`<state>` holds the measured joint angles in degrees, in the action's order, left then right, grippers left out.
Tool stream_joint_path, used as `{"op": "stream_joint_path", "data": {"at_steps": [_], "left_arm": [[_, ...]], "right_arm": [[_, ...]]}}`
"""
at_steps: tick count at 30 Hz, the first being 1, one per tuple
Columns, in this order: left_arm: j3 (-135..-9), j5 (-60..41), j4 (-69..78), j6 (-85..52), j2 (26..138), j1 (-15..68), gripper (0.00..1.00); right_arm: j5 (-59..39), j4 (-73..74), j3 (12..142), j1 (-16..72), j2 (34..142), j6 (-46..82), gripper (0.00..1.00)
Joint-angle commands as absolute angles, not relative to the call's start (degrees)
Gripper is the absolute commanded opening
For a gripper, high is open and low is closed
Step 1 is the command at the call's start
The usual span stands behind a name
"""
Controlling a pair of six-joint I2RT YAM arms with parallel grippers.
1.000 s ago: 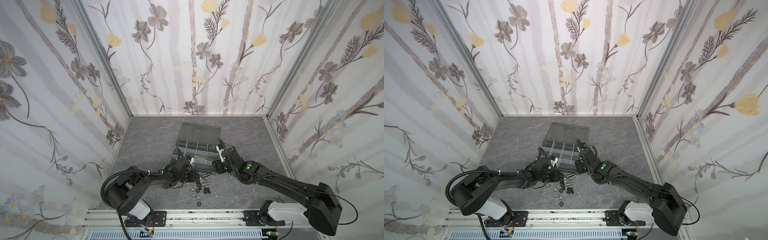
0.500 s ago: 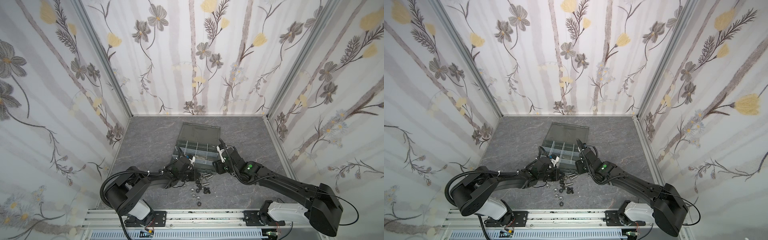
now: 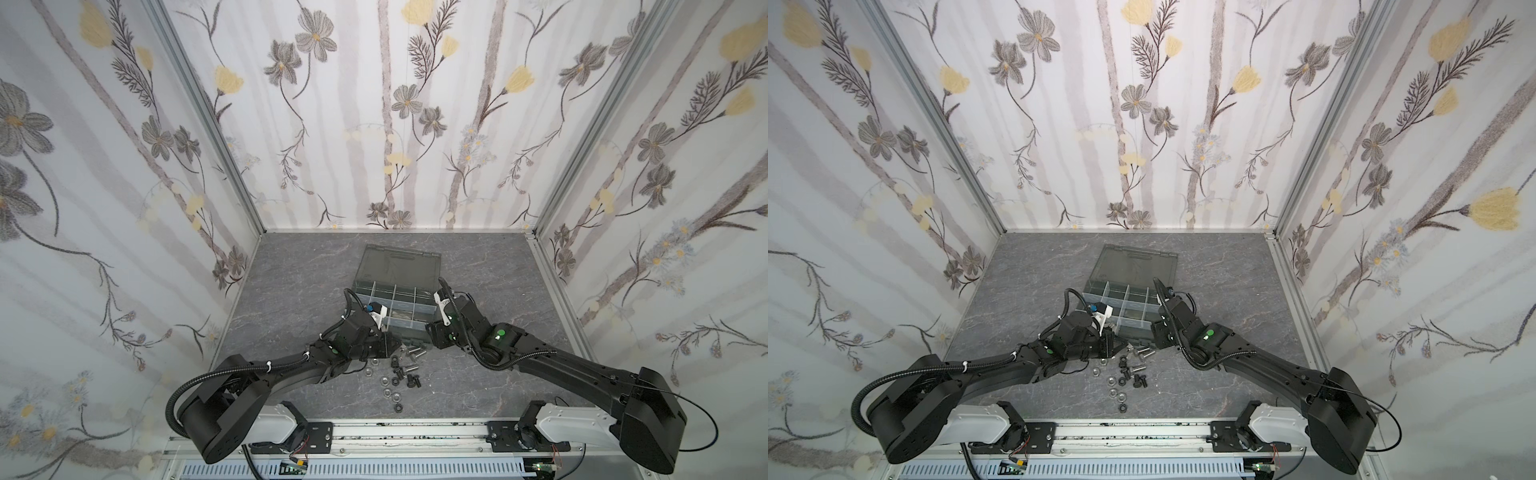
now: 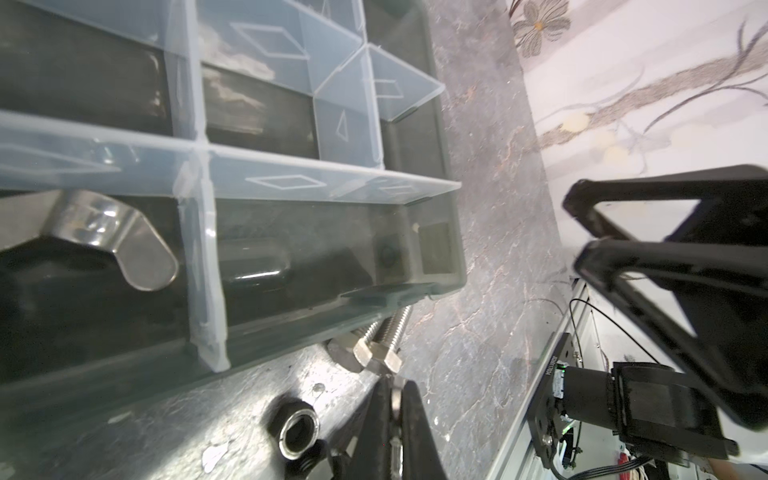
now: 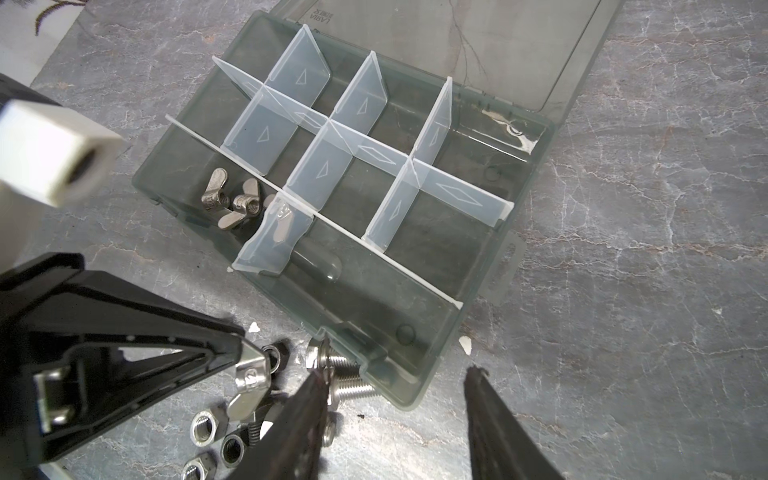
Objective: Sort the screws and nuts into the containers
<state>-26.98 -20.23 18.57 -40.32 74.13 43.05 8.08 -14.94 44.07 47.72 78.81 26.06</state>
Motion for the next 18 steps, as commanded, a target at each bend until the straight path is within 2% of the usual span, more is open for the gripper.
{"op": "stream_joint_path", "data": {"at_steps": [1, 8, 13, 18], "left_arm": [[-27.4, -17.2, 17.8, -40.3, 70.3, 42.3, 0.00], [-27.4, -9.5, 12.5, -39.3, 62.1, 36.3, 0.00], [-26.7, -9.3, 12.2, -39.6, 61.7, 30.4, 0.00], [-27.4, -10.8, 12.2, -38.8, 63.7, 28.1, 0.00]], "right_arm": [[8.7, -13.0, 44.2, 47.7, 78.8, 26.0, 0.54], [8.5, -12.8, 44.3, 47.7, 79.0, 25.8, 0.54], [8.3, -12.7, 44.3, 47.7, 79.4, 25.8, 0.54], [8.4, -12.7, 44.2, 47.6, 79.2, 25.8, 0.54]]}}
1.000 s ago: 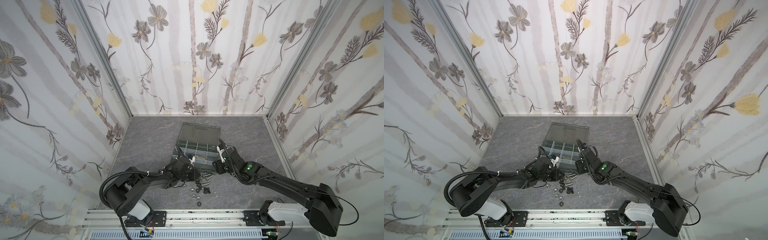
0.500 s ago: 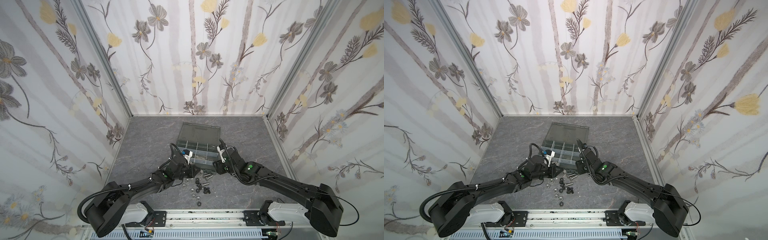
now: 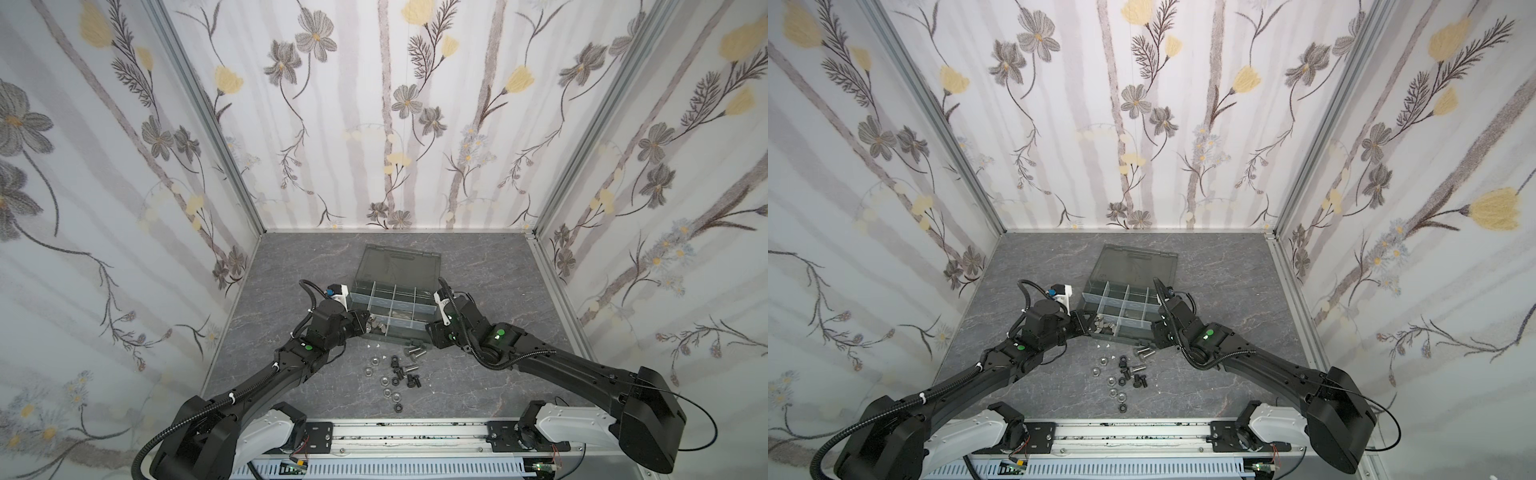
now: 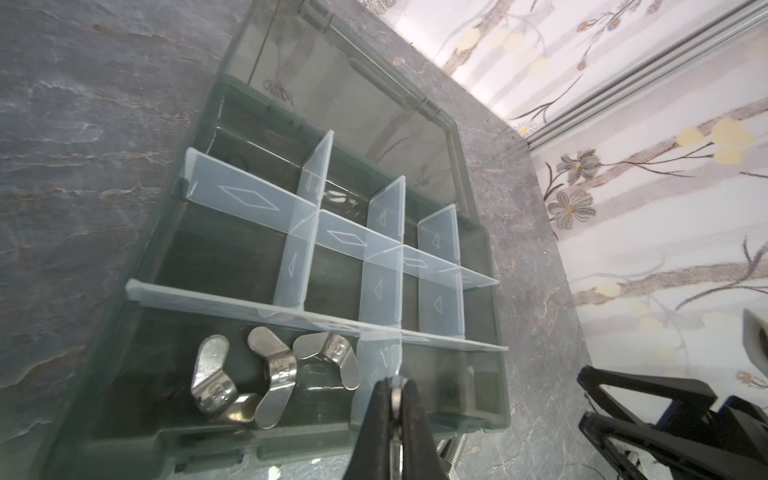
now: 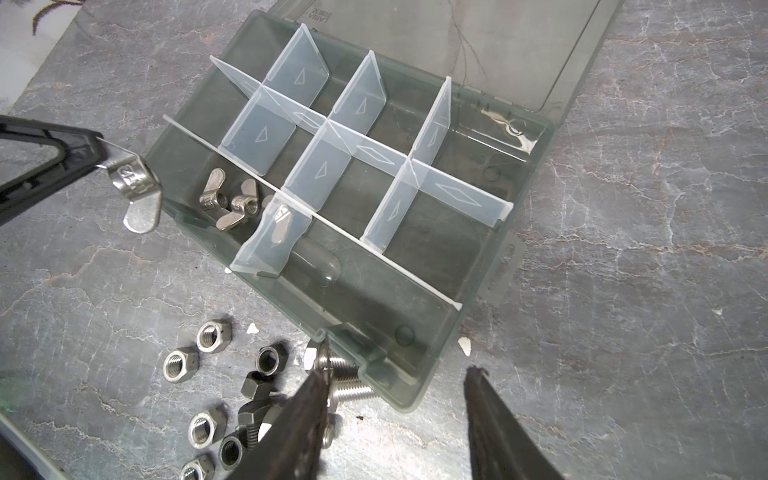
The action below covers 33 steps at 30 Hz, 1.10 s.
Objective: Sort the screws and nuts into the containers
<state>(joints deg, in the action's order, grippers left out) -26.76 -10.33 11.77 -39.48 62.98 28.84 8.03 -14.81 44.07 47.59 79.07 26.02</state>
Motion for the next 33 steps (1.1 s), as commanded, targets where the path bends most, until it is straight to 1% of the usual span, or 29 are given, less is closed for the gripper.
{"op": "stream_joint_path", "data": {"at_steps": [1, 13, 14, 15, 16, 17, 18, 33], "left_arm": [[-27.5, -11.1, 12.2, -38.7, 63.9, 28.0, 0.00], [-27.7, -12.1, 12.4, -38.8, 64.8, 27.4, 0.00], [-27.6, -12.3, 12.4, -38.8, 64.9, 27.4, 0.05], [-27.8, -12.1, 12.3, -39.1, 64.9, 27.4, 0.37], [-27.6, -11.9, 12.3, -39.4, 64.8, 27.4, 0.65], [-27.6, -11.6, 12.4, -39.6, 64.7, 27.4, 0.87], [-27.6, -11.6, 12.4, -39.6, 64.6, 27.4, 0.99], [-27.1, -10.5, 12.4, -39.5, 63.5, 27.4, 1.00]], "right_arm": [[8.4, -12.7, 44.2, 47.6, 79.2, 25.8, 0.54], [7.7, -12.5, 44.5, 47.6, 80.2, 25.7, 0.53], [7.4, -12.5, 44.5, 47.6, 80.2, 25.6, 0.53], [7.3, -12.5, 44.5, 47.6, 80.3, 25.5, 0.53], [7.2, -12.5, 44.5, 47.6, 80.3, 25.4, 0.53], [7.2, -12.5, 44.5, 47.6, 80.4, 25.5, 0.54], [7.2, -12.5, 44.5, 47.6, 80.4, 25.4, 0.54], [7.1, -12.3, 44.6, 47.5, 80.7, 25.2, 0.54]]}}
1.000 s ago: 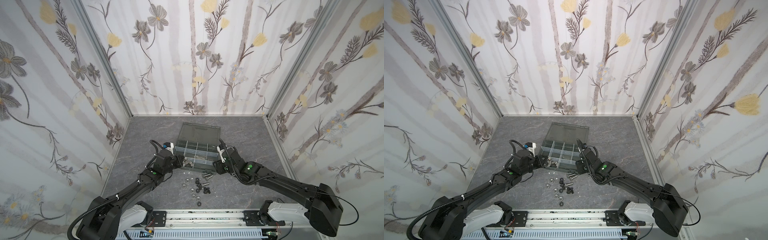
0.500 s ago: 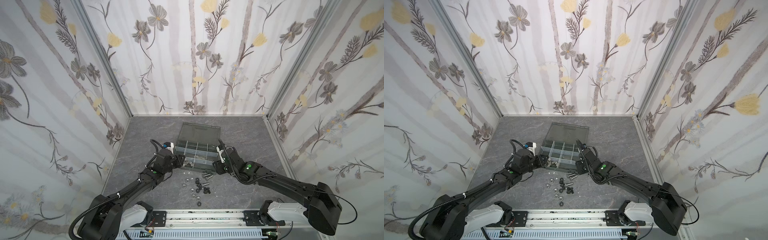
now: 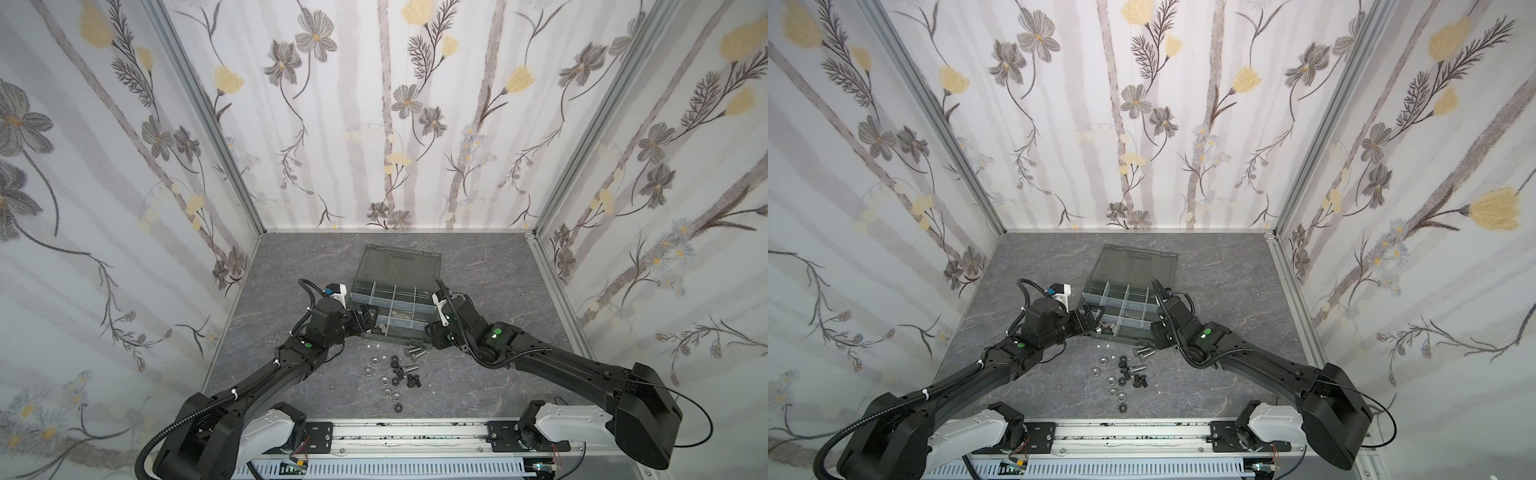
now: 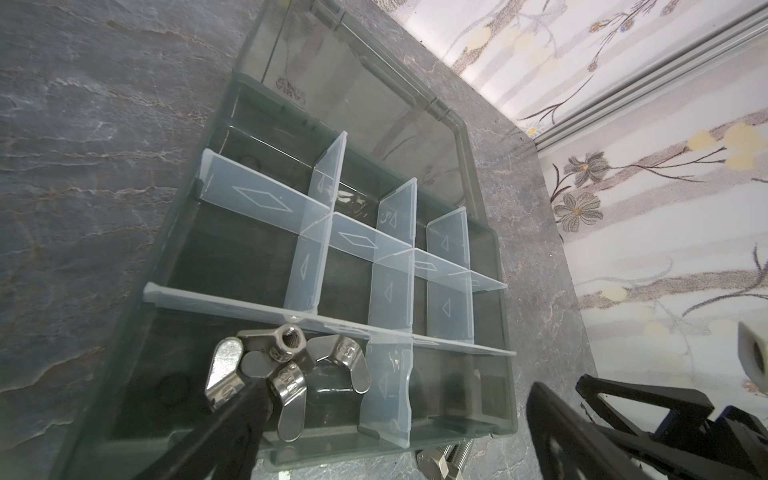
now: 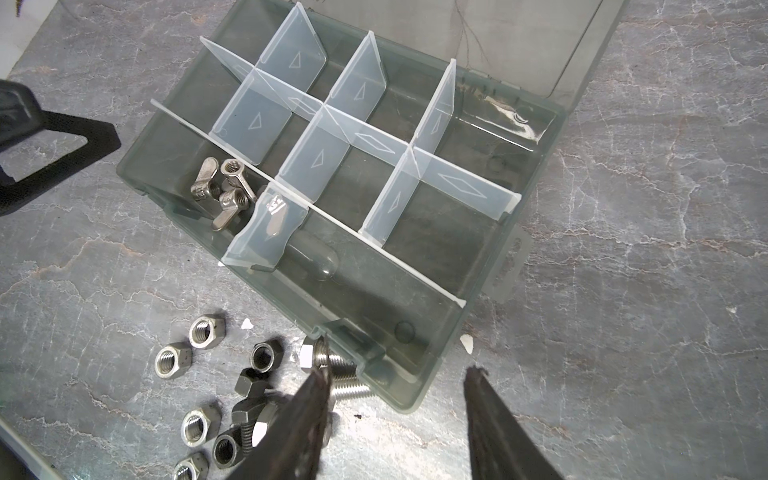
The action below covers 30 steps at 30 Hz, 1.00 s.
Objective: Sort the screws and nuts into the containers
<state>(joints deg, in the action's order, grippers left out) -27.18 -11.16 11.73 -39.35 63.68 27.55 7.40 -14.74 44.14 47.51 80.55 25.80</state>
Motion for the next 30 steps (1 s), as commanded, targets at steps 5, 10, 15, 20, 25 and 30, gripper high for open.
{"op": "stream_joint_path", "data": {"at_steps": [5, 10, 15, 20, 25, 30], "left_arm": [[-27.2, -10.4, 12.3, -39.6, 63.6, 27.4, 1.00], [-27.0, -10.5, 12.3, -39.7, 63.5, 27.4, 1.00], [-26.8, -10.5, 12.3, -39.8, 63.5, 27.4, 1.00], [-26.5, -10.1, 12.3, -40.2, 63.3, 27.3, 1.00], [-26.0, -9.6, 12.3, -40.6, 63.2, 27.2, 1.00], [-25.7, -9.6, 12.3, -40.8, 63.1, 27.1, 1.00]], "right_arm": [[7.0, -12.3, 44.6, 47.4, 80.6, 25.1, 0.54], [6.3, -12.2, 44.3, 47.5, 80.9, 25.2, 0.54], [4.5, -11.6, 43.7, 47.6, 81.2, 25.4, 0.53], [2.9, -12.7, 43.6, 49.3, 82.3, 25.4, 0.53], [2.9, -13.7, 41.2, 52.6, 82.7, 26.5, 0.53], [2.8, -13.5, 39.7, 55.1, 83.5, 29.0, 0.53]]}}
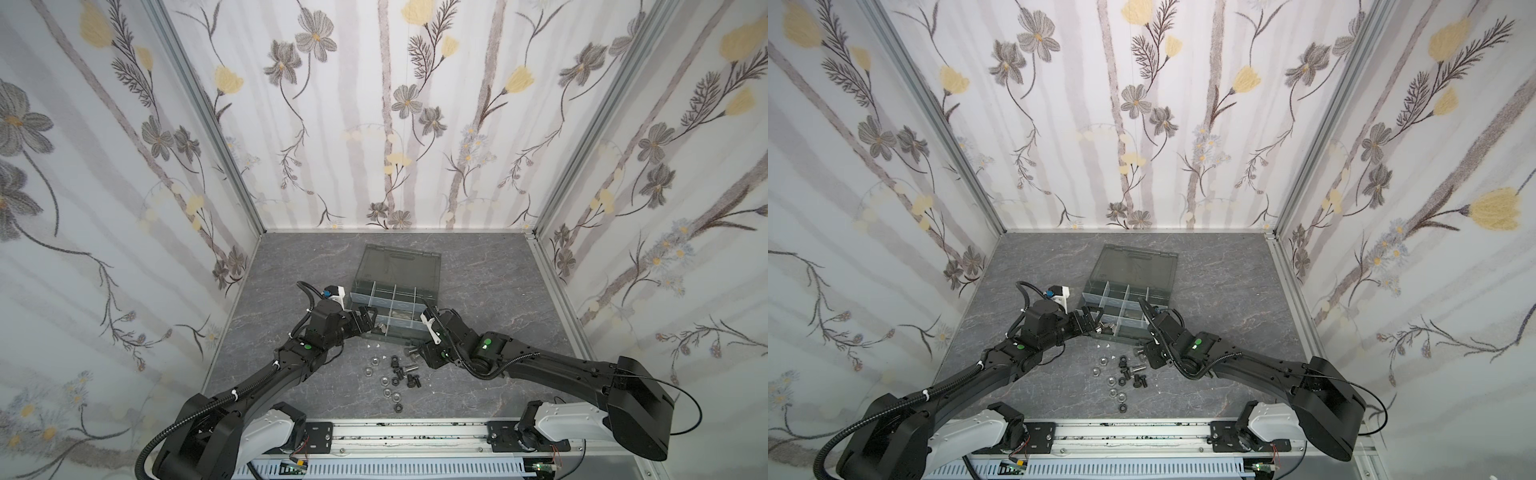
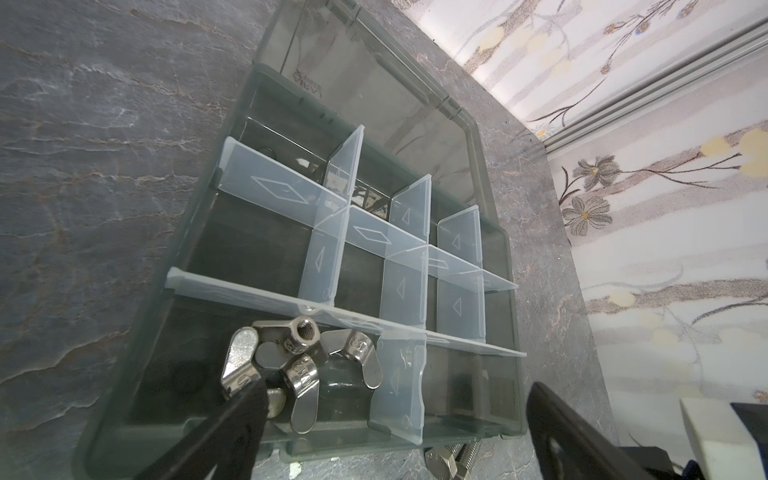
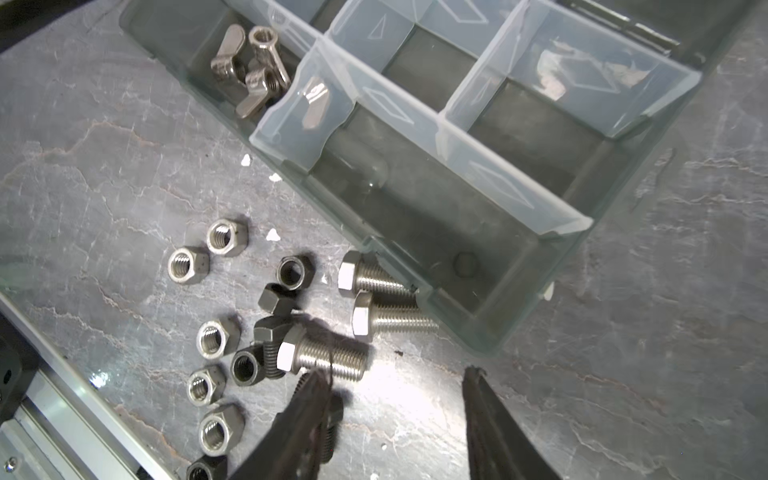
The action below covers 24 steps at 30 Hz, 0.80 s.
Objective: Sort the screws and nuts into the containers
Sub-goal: 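Lower the right gripper onto a silver hex bolt in the pile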
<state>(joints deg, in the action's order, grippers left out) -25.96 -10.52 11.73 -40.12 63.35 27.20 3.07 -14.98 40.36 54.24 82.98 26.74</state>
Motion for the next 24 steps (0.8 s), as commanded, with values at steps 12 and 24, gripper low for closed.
{"op": "stream_joint_path", "data": {"at_steps": [12, 24], "left_arm": [[-23.6, -9.4, 12.3, -41.3, 61.6, 26.9, 1.00], [-21.9, -8.9, 12.3, -41.8, 59.8, 26.7, 1.00]], "right_arm": [[1.6, -11.3, 41.1, 60.3, 89.6, 33.0, 0.57], [1.1, -11.7, 45.0, 61.0, 94.8, 33.1, 0.62]]}}
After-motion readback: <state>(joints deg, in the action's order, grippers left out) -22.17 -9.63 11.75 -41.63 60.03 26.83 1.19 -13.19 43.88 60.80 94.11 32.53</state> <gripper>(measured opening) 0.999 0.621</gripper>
